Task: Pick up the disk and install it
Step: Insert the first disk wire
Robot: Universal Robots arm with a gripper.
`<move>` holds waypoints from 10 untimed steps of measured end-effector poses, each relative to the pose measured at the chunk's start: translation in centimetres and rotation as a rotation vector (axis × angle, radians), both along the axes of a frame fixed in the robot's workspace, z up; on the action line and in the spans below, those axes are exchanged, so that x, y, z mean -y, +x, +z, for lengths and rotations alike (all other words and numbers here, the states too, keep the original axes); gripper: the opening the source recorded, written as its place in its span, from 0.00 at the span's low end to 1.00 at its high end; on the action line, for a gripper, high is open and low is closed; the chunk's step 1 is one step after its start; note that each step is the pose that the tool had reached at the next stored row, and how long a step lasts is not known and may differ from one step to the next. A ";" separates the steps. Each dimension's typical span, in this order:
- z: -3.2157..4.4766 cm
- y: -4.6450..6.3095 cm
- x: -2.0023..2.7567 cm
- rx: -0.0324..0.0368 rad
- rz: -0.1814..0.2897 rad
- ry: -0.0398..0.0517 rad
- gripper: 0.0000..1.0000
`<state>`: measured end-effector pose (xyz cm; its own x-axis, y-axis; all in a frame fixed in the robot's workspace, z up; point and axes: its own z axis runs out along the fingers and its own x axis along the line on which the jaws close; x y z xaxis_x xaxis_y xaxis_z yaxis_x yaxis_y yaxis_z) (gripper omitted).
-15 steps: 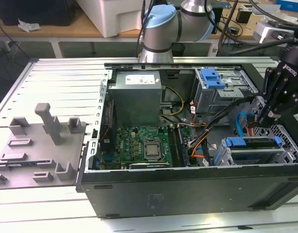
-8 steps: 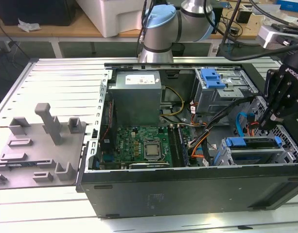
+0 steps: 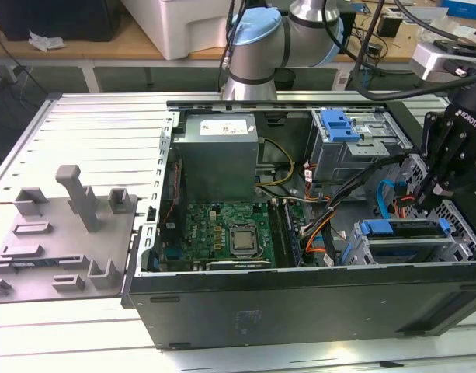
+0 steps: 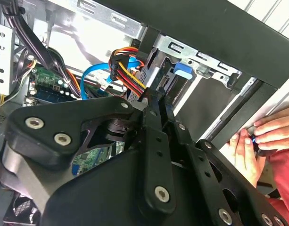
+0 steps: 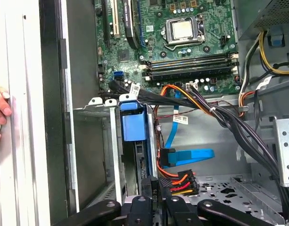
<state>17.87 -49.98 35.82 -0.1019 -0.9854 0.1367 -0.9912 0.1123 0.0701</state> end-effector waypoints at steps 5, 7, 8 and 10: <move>-0.01 0.0 0.35 0.0001 0.011 -0.0002 0.18; -0.05 0.0 0.36 0.0000 0.023 0.0002 0.18; -0.07 -0.1 0.36 0.0000 0.030 0.0003 0.18; -0.14 -0.2 0.35 0.0000 0.063 0.0002 0.18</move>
